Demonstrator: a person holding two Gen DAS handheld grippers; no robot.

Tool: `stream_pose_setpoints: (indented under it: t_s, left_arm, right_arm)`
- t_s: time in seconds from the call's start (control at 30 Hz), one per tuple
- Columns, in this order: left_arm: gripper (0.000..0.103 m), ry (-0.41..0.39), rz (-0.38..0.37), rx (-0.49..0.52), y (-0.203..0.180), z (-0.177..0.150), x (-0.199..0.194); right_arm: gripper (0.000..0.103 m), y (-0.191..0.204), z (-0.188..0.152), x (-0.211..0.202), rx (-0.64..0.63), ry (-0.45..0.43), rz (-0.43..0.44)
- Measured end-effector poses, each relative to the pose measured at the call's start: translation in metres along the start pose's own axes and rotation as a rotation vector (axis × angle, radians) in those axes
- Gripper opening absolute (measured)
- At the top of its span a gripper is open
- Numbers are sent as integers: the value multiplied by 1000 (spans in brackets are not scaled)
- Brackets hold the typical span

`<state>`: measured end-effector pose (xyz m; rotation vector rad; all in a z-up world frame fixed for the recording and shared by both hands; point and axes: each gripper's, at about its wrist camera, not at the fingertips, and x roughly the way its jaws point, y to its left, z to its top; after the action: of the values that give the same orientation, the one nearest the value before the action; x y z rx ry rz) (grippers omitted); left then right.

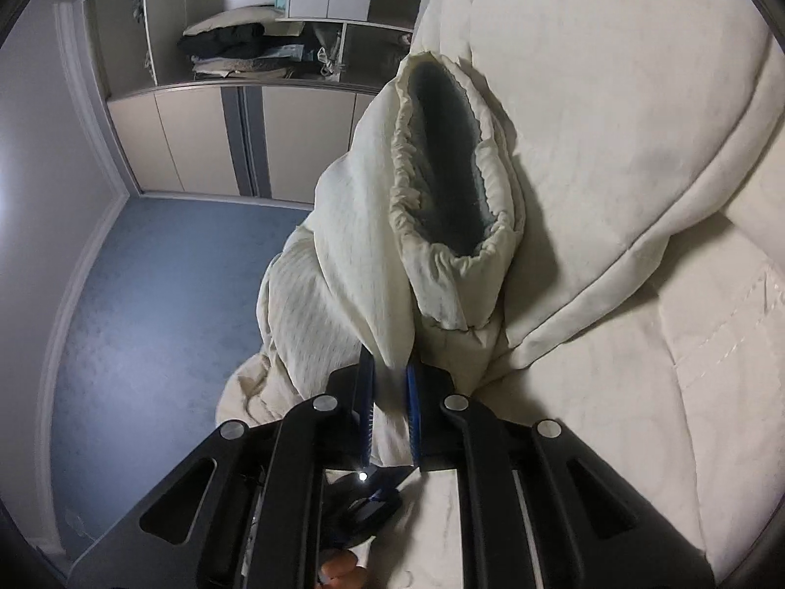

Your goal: Fold large clothes

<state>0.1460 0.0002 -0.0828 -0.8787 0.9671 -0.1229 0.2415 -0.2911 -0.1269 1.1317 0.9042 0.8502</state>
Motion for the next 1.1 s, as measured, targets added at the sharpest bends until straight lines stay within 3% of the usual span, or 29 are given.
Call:
stream_pose_setpoints:
  t_s: [0.1, 0.33, 0.5, 0.63, 0.73, 0.87, 1.03, 1.1]
  left_arm:
    - [11, -5, -1, 20, -5, 0, -1]
    - [26, -28, -53, 44, -1, 0, -22]
    - [33, -57, -24, 123, 0, 1, -57]
    - [34, -114, 12, 162, 2, 14, -85]
    - [34, -149, 14, 162, 0, 34, -96]
    - [34, -172, -20, 170, -19, 60, -98]
    - [38, -115, -1, 195, -46, 81, -75]
    - [33, -97, 7, 199, -50, 81, -71]
  right_arm:
    - [13, 1, -3, -5, -11, -2, -20]
    - [22, 12, -5, -23, -36, -1, -85]
    - [22, 23, -6, -43, -67, -7, -163]
    - [25, 51, 6, -53, -136, -46, -161]
    - [44, 76, 18, -45, -184, -53, -183]
    - [45, 113, 36, -15, -280, -9, -246]
    - [45, 127, 44, 20, -298, 65, -283]
    - [45, 128, 41, 32, -297, 116, -292]
